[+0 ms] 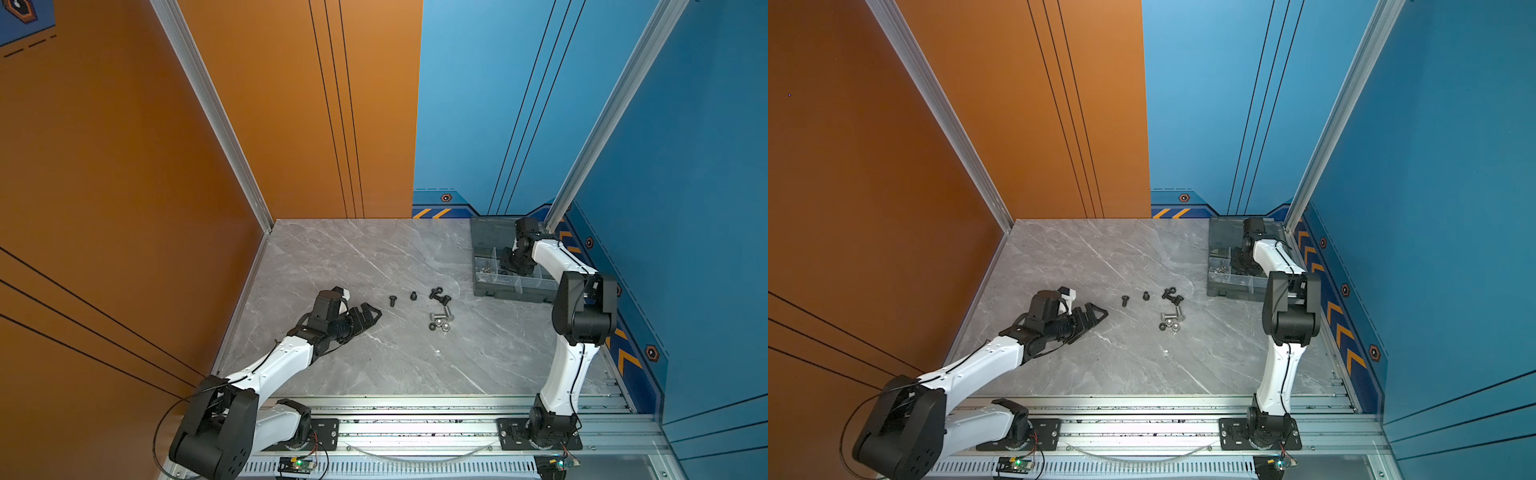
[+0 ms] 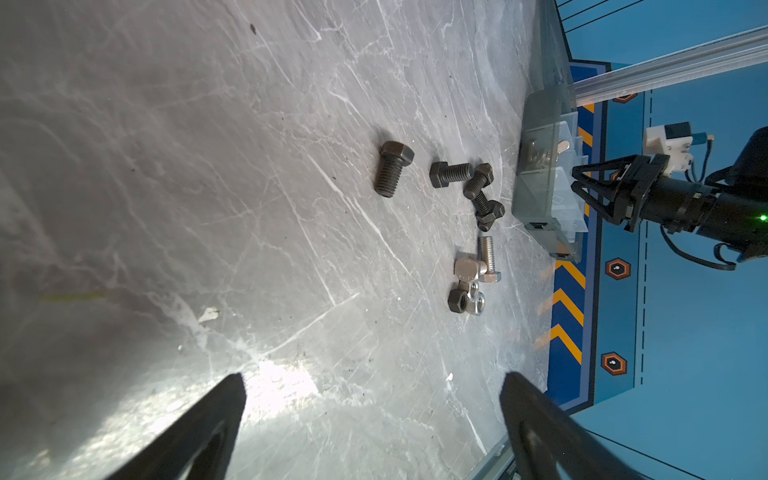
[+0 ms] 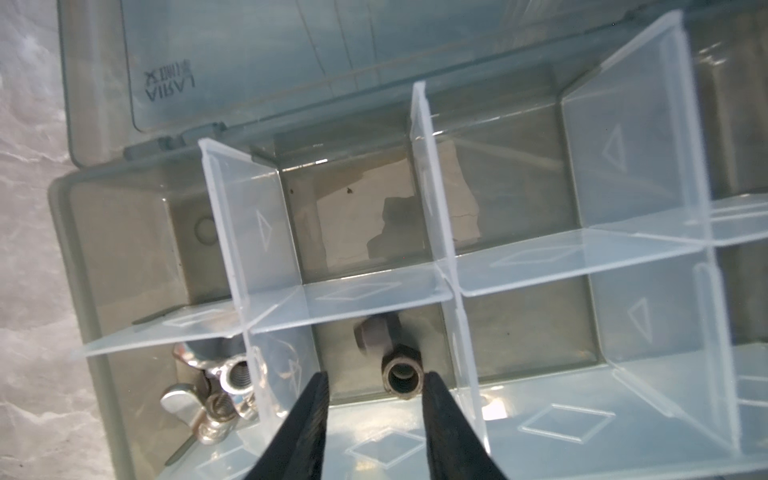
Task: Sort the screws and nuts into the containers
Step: 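Open the right gripper to release the hex nut into the compartment, then move the right gripper back to the parts pile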
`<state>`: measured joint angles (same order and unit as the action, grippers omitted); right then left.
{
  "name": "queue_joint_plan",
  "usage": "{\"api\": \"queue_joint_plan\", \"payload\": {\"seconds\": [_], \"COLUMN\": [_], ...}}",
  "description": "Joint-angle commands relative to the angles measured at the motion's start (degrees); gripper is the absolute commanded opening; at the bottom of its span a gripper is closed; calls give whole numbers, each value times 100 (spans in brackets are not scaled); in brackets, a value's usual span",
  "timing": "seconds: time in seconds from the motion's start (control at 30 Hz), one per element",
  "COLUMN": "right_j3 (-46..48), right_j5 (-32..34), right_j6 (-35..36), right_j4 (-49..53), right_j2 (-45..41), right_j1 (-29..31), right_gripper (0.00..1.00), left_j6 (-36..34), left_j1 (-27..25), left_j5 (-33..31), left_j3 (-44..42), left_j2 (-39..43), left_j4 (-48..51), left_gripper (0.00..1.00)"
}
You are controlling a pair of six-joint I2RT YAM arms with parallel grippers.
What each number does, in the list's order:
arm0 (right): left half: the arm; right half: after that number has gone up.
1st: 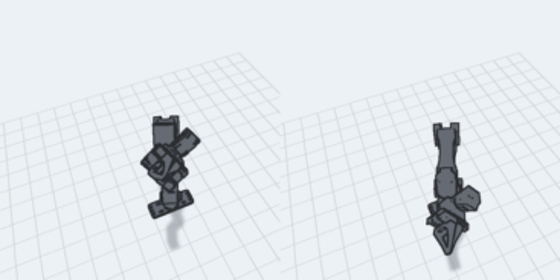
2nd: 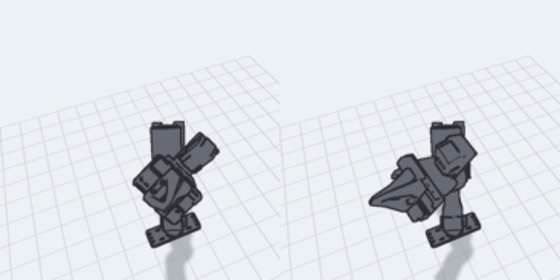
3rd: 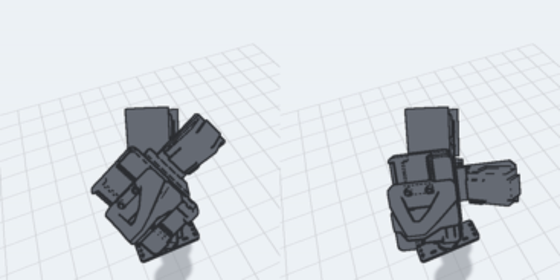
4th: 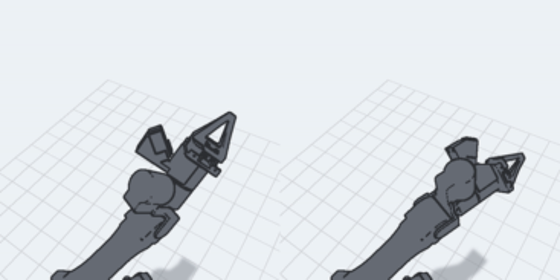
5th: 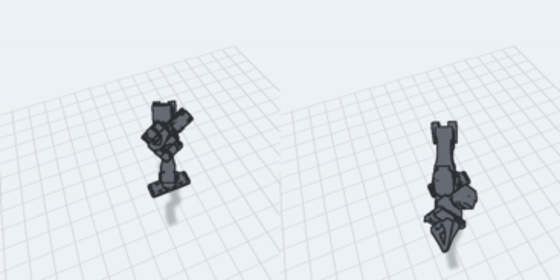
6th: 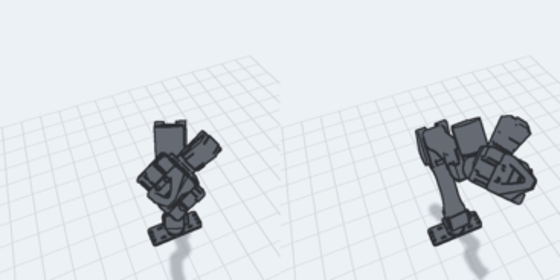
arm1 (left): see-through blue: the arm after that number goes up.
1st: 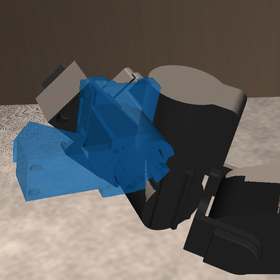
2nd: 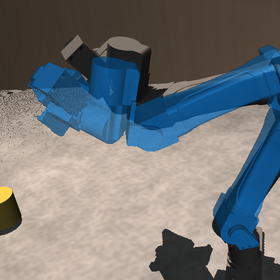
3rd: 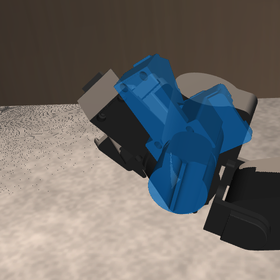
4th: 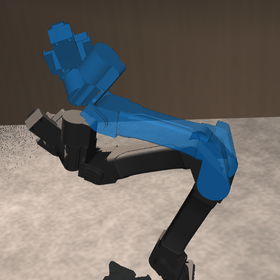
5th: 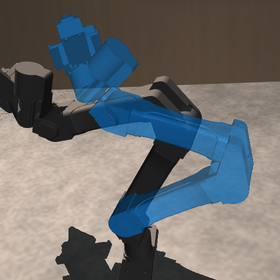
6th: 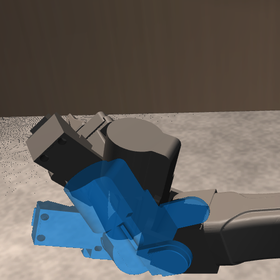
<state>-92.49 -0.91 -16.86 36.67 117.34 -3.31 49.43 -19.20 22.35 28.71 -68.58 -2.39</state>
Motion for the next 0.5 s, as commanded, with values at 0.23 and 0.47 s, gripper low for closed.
{"api": "queue_joint_plan", "payload": {"seconds": [0.23,0.47], "right_j3": [432,1066], "right_j5": [-777,-2021], "right_j6": [70,40], "right_j4": [60,-318], "right_j2": [-1039,-1725], "right_j1": [3,559], "right_gripper": [46,47], "left_j6": [49,40], "left_j1": [-24,-22], "left_j5": [-25,-9], "left_j3": [57,65], "left_j2": [125,93], "left_j4": [-24,-20], "left_gripper": [98,98]}}
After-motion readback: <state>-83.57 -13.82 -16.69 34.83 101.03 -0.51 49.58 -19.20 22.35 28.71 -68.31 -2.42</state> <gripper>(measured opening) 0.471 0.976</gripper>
